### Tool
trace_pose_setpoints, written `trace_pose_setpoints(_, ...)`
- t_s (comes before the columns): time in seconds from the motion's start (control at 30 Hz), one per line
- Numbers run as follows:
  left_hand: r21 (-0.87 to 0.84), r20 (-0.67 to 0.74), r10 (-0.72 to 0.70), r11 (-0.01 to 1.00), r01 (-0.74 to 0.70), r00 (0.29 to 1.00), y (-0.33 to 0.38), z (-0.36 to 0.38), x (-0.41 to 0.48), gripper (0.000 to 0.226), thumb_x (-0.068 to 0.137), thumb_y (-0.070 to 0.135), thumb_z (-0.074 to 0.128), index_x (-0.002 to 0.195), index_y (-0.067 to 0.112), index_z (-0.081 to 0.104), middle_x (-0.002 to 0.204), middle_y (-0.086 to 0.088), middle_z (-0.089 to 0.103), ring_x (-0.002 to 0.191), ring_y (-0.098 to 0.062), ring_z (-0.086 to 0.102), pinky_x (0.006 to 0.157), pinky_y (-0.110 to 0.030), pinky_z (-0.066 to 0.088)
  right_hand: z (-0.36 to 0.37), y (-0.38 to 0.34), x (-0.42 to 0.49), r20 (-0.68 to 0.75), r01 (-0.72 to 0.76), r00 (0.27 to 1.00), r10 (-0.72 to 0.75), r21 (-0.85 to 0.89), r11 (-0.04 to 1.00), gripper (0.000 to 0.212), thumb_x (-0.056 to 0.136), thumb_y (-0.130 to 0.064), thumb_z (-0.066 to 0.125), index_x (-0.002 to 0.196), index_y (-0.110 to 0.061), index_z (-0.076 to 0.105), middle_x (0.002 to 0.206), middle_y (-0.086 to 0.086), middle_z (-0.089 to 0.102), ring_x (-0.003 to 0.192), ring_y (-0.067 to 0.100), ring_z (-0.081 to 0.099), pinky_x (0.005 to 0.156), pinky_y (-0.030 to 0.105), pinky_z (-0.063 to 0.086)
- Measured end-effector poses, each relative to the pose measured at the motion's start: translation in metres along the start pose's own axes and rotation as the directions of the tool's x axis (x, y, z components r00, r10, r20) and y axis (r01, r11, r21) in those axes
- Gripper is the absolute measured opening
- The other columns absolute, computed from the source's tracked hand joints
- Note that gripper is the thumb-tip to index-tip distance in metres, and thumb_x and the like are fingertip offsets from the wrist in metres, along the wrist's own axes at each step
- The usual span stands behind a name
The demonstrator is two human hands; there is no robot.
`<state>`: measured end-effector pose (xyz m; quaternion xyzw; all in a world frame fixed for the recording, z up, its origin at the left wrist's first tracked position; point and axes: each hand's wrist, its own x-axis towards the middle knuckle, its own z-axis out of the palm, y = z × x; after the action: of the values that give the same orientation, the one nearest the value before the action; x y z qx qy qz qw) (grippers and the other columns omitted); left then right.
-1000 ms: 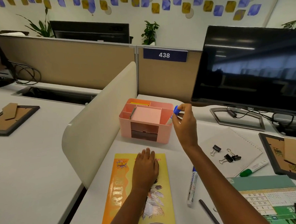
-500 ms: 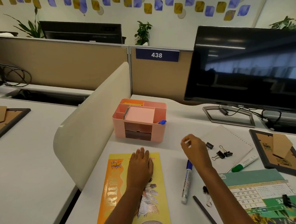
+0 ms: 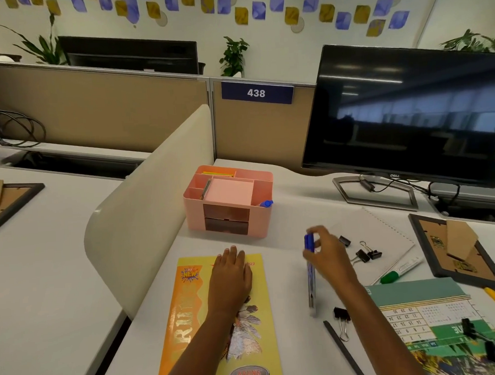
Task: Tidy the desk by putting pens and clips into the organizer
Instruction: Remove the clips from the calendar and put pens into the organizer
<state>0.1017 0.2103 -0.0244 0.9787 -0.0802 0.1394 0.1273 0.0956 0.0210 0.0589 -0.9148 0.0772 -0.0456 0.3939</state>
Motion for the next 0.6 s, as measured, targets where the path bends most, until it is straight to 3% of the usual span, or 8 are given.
trace_pose_setpoints(0.07,0.005,-0.014,0.003,1.000,-0.003,1.000,0.000,0.001,0.000,0.037,0.076,0.024,0.044,0.090,0.006,0.072,0.094,-0.014,0.073,0.085,-0.027,0.071,0.072,-0.037,0.057,-0.015,-0.023,0.006,-0.161,0.136,0.979,-0.122,0.081,0.987,0.038,0.082,-0.001,0.060,0.117,-0.010,0.048,0.111,0.019,0.056,0.086,0.020,0.055,0.067,0.021,0.047)
trace_pose_setpoints(0.17,0.006,-0.010,0.002,1.000,-0.002,1.000,0.000,0.001,0.000,0.035,0.075,0.025,0.047,0.090,0.007,0.073,0.094,-0.013,0.073,0.085,-0.026,0.071,0.073,-0.036,0.057,-0.030,-0.058,0.015,-0.402,0.368,0.867,-0.294,0.119,0.922,0.038,0.081,-0.001,0.062,0.116,-0.007,0.049,0.111,0.015,0.057,0.089,0.017,0.055,0.064,0.003,0.048)
trace_pose_setpoints(0.27,-0.006,-0.004,0.000,1.000,0.000,1.000,0.001,0.000,0.000,0.039,0.076,0.025,0.041,0.089,0.007,0.073,0.094,-0.013,0.073,0.084,-0.026,0.071,0.072,-0.037,0.057,-0.029,-0.085,0.024,-0.526,0.523,0.756,-0.389,0.129,0.842,0.035,0.080,0.000,0.063,0.112,-0.003,0.049,0.107,0.016,0.058,0.090,0.017,0.058,0.077,0.007,0.048)
trace_pose_setpoints(0.37,-0.013,-0.008,-0.006,1.000,0.005,1.000,0.001,-0.001,0.000,0.039,0.077,0.024,0.040,0.090,0.006,0.072,0.095,-0.014,0.073,0.085,-0.027,0.071,0.072,-0.037,0.057,-0.016,-0.098,0.035,-0.526,0.584,0.715,-0.461,0.086,0.807,0.028,0.081,0.001,0.062,0.106,0.002,0.049,0.101,0.020,0.060,0.091,0.022,0.061,0.083,0.020,0.051)
trace_pose_setpoints(0.47,-0.021,0.006,-0.007,1.000,0.007,1.000,0.000,-0.001,0.000,0.041,0.078,0.025,0.038,0.091,0.006,0.071,0.095,-0.014,0.072,0.085,-0.027,0.070,0.073,-0.037,0.056,0.006,-0.095,0.047,-0.421,0.560,0.760,-0.496,0.036,0.827,0.025,0.082,-0.001,0.061,0.103,0.002,0.050,0.098,0.019,0.061,0.091,0.026,0.063,0.083,0.033,0.056)
trace_pose_setpoints(0.6,-0.045,0.004,-0.012,0.999,0.012,1.000,0.001,-0.001,-0.001,0.044,0.079,0.026,0.035,0.093,0.007,0.072,0.096,-0.014,0.073,0.087,-0.026,0.070,0.075,-0.037,0.056,0.029,-0.079,0.052,-0.286,0.479,0.839,-0.463,-0.020,0.878,0.025,0.085,-0.008,0.060,0.107,-0.003,0.050,0.105,0.017,0.063,0.096,0.026,0.063,0.082,0.028,0.052)
